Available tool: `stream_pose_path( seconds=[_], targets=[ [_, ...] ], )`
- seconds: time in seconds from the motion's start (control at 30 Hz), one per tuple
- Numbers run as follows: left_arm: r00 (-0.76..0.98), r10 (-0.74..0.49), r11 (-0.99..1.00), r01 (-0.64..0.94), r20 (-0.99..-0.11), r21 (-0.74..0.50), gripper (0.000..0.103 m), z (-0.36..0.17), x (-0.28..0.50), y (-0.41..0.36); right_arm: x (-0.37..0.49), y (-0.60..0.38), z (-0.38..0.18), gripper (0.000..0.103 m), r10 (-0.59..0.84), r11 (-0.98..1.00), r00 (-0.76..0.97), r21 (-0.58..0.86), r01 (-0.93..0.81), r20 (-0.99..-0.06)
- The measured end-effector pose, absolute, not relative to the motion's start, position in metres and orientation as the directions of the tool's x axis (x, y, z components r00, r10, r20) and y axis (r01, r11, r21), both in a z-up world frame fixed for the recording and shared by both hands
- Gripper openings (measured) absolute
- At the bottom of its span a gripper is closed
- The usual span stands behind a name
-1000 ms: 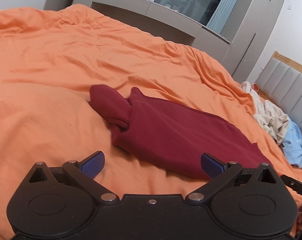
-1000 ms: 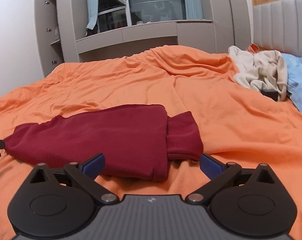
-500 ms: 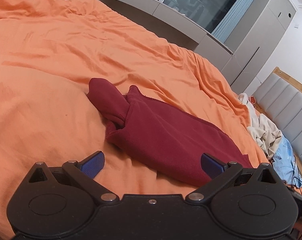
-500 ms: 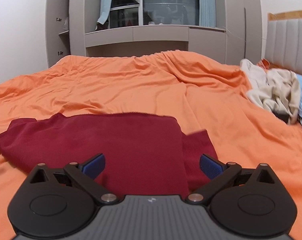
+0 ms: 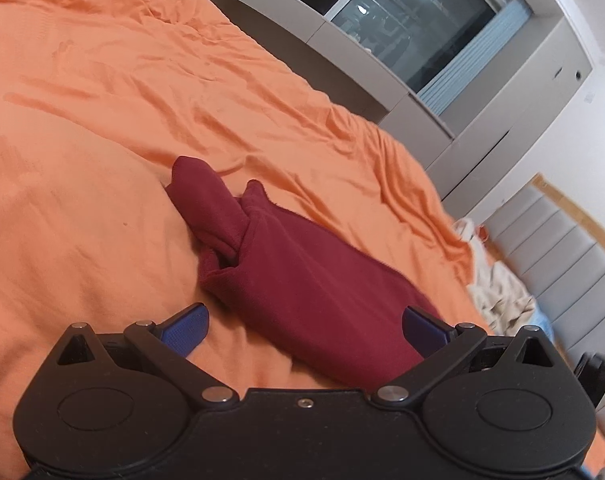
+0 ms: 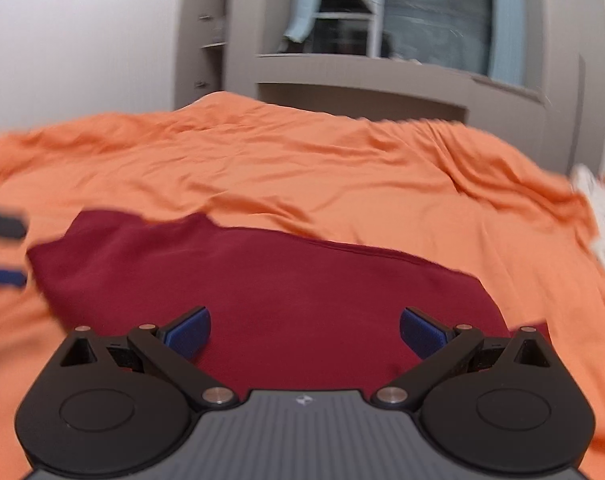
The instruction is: Fold small clothes
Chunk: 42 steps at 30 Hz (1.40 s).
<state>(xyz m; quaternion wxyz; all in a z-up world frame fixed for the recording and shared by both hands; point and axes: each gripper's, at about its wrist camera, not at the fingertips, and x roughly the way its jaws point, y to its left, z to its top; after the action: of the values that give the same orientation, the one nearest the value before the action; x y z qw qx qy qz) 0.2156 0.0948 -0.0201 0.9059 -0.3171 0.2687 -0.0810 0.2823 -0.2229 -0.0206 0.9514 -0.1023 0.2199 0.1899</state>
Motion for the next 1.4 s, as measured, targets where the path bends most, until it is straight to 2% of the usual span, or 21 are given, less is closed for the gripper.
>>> stream_pose_path(
  seconds=[0.1, 0.23, 0.7, 1.0, 1.2, 1.4],
  targets=[
    [0.844, -0.332, 0.773, -0.013, -0.421, -0.635, 0.102, -0.021, 0.217, 0.094, 0.275, -0.206, -0.033, 0.103, 0.292, 0.884, 0.842, -0.209, -0.419, -0.454],
    [0.831, -0.339, 0.790, -0.002, -0.440, -0.613, 0.102, -0.022, 0.223, 0.085, 0.270, -0.197, -0.046, 0.103, 0.275, 0.875, 0.853, -0.253, -0.414, -0.444],
    [0.824, -0.243, 0.864, -0.055, -0.512, -0.500, 0.102, -0.029, 0.237, 0.069, 0.275, -0.207, -0.050, 0.103, 0.307, 0.881, 0.828, -0.188, -0.434, -0.470],
    [0.846, -0.181, 0.832, -0.140, -0.502, -0.536, 0.102, -0.028, 0.252, 0.072, 0.275, -0.208, -0.050, 0.103, 0.308, 0.881, 0.826, -0.186, -0.435, -0.472],
    [0.829, -0.138, 0.888, -0.138, -0.542, -0.438, 0.102, -0.028, 0.267, 0.057, 0.275, -0.208, -0.050, 0.103, 0.307, 0.881, 0.827, -0.188, -0.434, -0.471],
    [0.822, -0.152, 0.854, -0.170, -0.549, -0.491, 0.102, -0.030, 0.284, 0.070, 0.275, -0.208, -0.050, 0.103, 0.307, 0.881, 0.827, -0.187, -0.434, -0.471]
  ],
)
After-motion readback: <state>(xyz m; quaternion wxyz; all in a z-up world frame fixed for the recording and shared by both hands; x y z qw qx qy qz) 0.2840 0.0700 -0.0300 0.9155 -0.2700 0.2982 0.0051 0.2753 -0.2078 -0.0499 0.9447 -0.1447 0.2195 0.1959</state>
